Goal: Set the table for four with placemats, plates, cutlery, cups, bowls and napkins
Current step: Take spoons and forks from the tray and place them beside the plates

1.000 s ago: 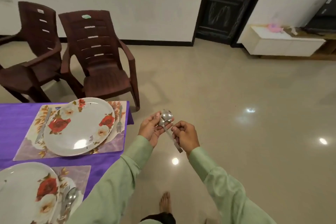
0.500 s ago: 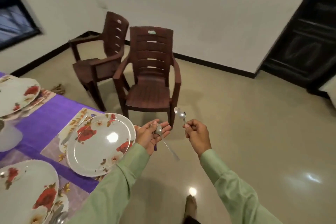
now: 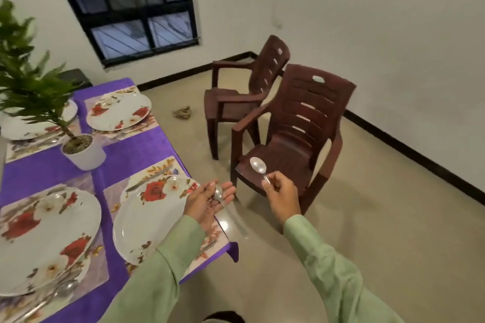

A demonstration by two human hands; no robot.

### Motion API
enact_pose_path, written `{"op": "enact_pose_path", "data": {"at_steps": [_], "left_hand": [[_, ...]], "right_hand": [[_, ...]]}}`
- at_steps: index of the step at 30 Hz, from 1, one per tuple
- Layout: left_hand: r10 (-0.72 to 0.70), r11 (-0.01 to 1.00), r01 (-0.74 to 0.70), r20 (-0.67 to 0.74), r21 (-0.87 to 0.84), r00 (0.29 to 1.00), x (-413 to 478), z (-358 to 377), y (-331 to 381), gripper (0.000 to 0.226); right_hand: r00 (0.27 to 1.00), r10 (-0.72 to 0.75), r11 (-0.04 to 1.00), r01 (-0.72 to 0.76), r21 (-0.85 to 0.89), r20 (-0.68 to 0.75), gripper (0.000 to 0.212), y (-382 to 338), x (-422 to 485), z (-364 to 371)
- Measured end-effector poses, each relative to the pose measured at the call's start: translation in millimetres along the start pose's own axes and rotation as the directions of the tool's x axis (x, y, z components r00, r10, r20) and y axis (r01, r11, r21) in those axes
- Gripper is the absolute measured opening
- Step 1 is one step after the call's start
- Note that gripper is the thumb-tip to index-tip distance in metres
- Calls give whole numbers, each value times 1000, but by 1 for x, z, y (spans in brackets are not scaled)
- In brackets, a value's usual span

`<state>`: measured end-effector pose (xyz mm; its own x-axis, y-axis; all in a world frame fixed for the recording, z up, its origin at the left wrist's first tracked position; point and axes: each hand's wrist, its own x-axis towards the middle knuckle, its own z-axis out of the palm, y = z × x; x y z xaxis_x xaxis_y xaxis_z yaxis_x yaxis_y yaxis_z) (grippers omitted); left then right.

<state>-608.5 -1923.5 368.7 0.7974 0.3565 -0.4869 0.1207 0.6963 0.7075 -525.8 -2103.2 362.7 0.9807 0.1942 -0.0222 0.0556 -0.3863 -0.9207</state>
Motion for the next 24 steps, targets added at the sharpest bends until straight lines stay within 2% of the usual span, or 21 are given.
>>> {"op": "enact_pose_path", "data": {"at_steps": [8,13,19,24], "left_hand": [[116,977,-138,-140,-163,983,69,16,18,20],[142,949,-198,-227,-246,963,133,17,36,16],[206,894,-325,-361,-307,909,175,16,71,16],[261,826,-467,-521,-316,813,181,-7,100,16]], "right_hand": [[980,-100,989,117,-92,174,12,1,110,26],[941,-150,956,217,-200,304,10,-6,190,62],[857,-238,898,374,-233,458,8,-36,269,113],[730,-303,848,500,-176,613,8,-59,299,180]]}}
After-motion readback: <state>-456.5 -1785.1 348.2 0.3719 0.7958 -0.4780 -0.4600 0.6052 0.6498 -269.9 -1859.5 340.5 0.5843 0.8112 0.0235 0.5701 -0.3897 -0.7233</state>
